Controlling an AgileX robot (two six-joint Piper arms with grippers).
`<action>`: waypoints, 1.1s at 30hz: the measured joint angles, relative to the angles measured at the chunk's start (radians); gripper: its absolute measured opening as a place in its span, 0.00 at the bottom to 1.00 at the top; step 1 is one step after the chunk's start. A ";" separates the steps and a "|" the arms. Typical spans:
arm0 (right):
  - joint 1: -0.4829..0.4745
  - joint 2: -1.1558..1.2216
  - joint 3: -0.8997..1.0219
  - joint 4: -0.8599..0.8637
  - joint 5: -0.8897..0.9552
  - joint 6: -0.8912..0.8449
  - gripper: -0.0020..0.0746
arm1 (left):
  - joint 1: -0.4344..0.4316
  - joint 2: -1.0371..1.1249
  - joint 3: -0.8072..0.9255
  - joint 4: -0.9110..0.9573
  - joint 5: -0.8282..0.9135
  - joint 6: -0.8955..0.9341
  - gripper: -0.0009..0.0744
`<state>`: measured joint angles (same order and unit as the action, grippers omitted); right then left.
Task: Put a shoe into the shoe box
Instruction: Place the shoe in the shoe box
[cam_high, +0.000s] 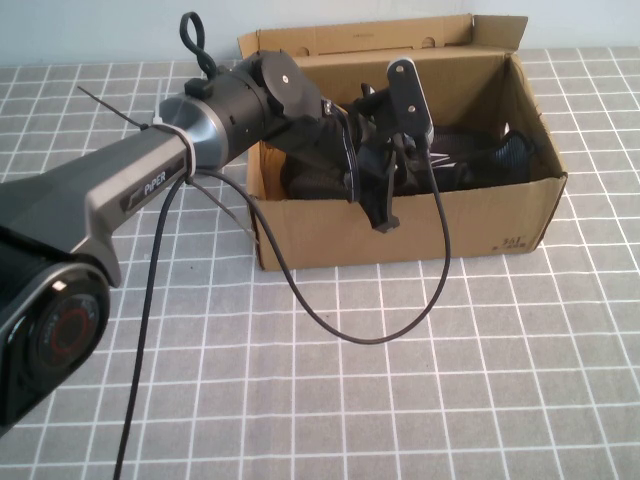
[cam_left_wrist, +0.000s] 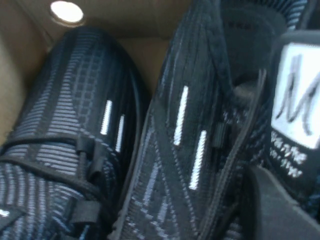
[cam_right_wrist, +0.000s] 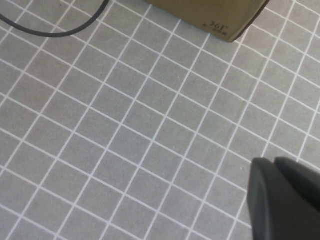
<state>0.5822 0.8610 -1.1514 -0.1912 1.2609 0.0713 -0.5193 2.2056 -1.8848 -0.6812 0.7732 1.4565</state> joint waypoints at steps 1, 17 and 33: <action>0.000 0.000 0.000 0.000 0.000 0.000 0.01 | 0.000 0.000 -0.002 0.000 0.005 -0.003 0.09; 0.000 0.000 0.000 0.002 0.000 -0.002 0.01 | 0.000 -0.149 -0.002 0.022 -0.060 -0.088 0.75; 0.000 0.000 0.000 0.002 -0.038 -0.002 0.01 | 0.012 -0.220 -0.003 0.182 -0.097 -0.810 0.66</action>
<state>0.5822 0.8610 -1.1514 -0.1888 1.2233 0.0694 -0.5071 1.9851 -1.8882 -0.4989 0.6760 0.6466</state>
